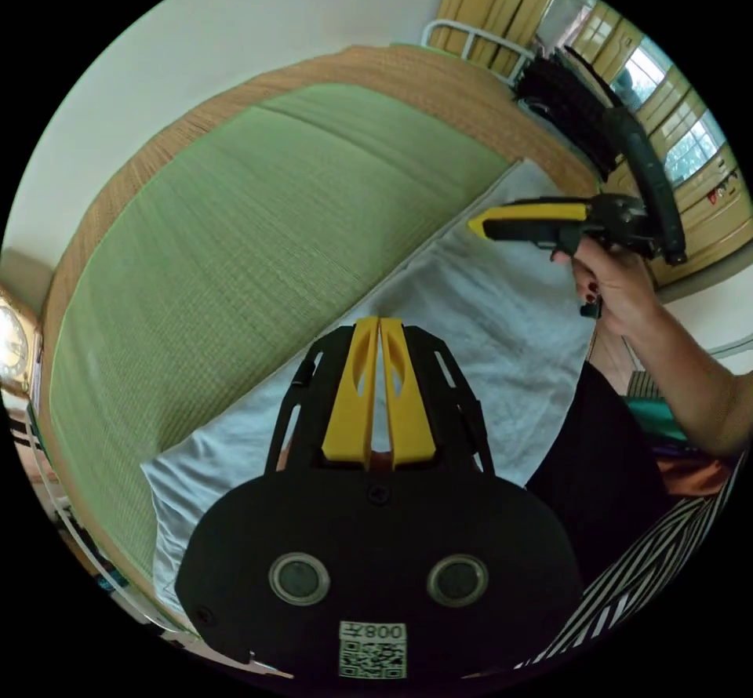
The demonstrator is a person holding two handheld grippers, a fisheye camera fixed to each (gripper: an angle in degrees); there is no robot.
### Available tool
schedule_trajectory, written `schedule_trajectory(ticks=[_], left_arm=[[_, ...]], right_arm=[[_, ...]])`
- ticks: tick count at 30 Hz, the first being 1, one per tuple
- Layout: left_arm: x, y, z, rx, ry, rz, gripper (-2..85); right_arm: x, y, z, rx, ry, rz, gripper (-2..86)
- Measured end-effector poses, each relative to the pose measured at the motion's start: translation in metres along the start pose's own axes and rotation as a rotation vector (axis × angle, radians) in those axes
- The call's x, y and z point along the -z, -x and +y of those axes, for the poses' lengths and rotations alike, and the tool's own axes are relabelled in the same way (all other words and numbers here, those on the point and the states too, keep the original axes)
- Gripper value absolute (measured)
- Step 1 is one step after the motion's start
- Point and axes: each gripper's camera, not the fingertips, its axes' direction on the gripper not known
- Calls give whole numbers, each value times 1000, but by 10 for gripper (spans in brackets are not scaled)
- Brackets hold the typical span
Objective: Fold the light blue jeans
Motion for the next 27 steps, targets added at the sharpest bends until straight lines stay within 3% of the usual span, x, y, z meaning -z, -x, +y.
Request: schedule_trajectory(ticks=[7, 11, 18, 27], left_arm=[[0, -34, -84, -147, -96, 231, 36], [-26, -68, -166, -255, -66, 368, 77], [-70, -114, -277, -341, 46, 385, 93], [-98, -147, -323, -464, 153, 330, 62]], right_arm=[[70, -100, 84, -233, -152, -33, 10], [100, -177, 150, -455, -211, -59, 68], [103, -248, 219, -655, -248, -138, 91], [83, -283, 248, -713, -291, -333, 76]])
